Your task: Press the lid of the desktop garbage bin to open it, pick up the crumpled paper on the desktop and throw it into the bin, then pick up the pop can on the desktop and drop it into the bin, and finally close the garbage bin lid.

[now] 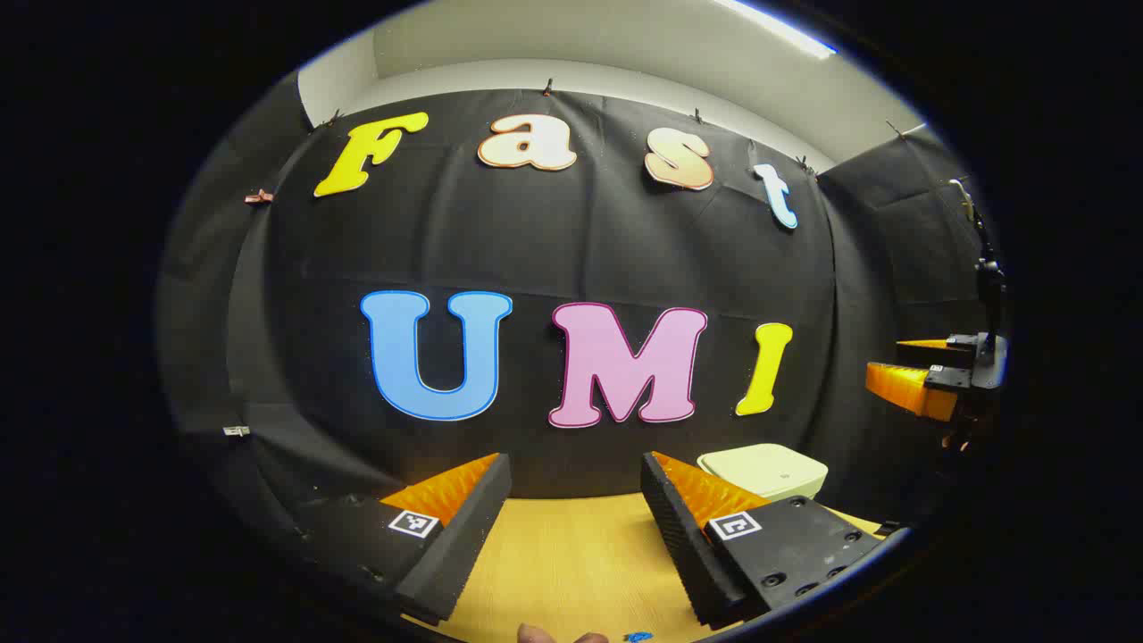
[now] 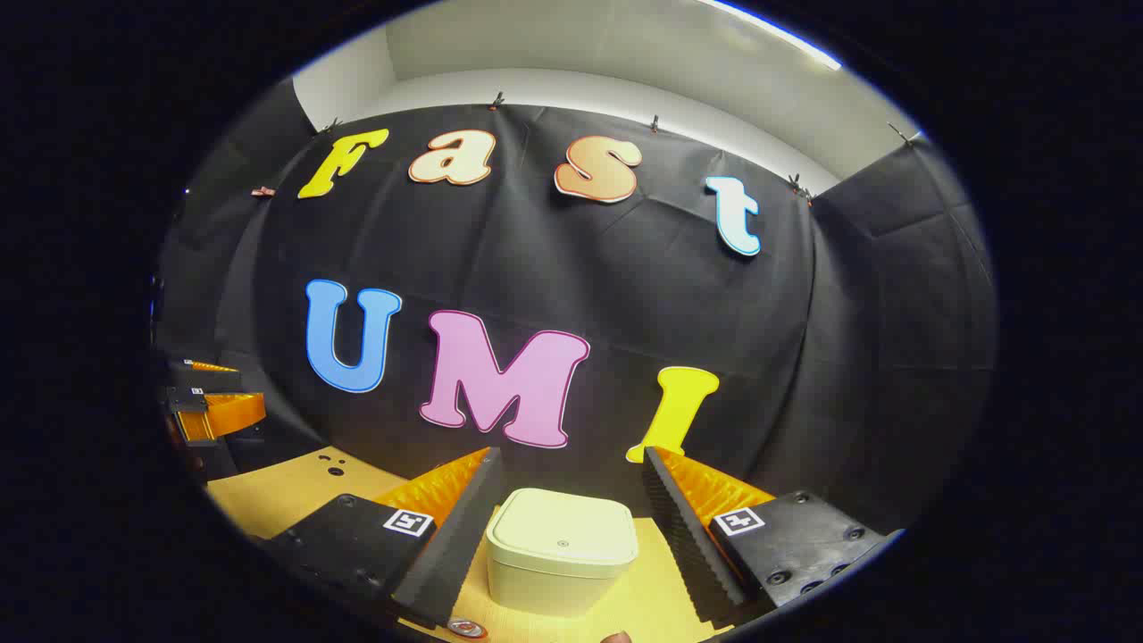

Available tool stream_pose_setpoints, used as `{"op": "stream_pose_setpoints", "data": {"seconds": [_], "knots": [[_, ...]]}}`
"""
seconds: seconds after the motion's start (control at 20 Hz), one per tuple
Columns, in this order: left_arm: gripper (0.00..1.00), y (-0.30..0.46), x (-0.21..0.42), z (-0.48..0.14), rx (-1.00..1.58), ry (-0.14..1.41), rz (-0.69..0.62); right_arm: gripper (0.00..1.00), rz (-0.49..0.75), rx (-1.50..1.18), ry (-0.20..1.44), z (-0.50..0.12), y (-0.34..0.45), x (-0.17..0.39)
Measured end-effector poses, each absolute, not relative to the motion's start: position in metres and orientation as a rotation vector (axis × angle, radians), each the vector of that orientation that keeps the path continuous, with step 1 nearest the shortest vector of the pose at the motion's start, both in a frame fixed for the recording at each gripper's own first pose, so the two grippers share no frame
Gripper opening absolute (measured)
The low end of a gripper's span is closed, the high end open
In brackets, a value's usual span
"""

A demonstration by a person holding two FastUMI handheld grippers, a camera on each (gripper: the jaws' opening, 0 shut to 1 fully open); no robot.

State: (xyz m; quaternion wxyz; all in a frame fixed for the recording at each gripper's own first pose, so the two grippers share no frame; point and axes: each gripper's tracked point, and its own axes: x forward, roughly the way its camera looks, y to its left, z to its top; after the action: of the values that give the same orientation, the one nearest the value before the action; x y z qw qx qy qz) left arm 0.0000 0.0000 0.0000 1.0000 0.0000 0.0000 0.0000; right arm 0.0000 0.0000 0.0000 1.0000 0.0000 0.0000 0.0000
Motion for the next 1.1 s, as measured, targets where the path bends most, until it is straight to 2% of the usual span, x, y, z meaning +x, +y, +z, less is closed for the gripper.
{"op": "stream_pose_setpoints", "data": {"seconds": [0.55,0.7,0.8,0.85,1.05,1.1], "knots": [[0.94,-0.005,-0.006,-0.002,0.016,0.006,-0.002,0.97,0.012,0.016,-0.001,0.001,0.001,-0.003],[0.94,-0.006,-0.007,-0.002,0.014,0.008,0.002,0.96,0.007,0.012,0.0,0.0,-0.001,-0.004],[0.94,-0.007,-0.009,-0.001,0.014,0.007,0.004,0.91,0.009,0.018,0.0,0.0,-0.003,-0.005],[0.94,-0.007,-0.01,-0.002,0.015,0.008,0.004,0.8,0.029,0.027,0.001,-0.001,-0.001,-0.005],[0.94,-0.006,-0.013,-0.001,0.021,0.008,0.012,0.07,0.112,0.03,0.01,-0.009,0.014,-0.009],[0.94,-0.005,-0.014,0.0,0.022,0.006,0.014,0.07,0.1,0.016,0.003,-0.007,0.011,-0.012]]}}
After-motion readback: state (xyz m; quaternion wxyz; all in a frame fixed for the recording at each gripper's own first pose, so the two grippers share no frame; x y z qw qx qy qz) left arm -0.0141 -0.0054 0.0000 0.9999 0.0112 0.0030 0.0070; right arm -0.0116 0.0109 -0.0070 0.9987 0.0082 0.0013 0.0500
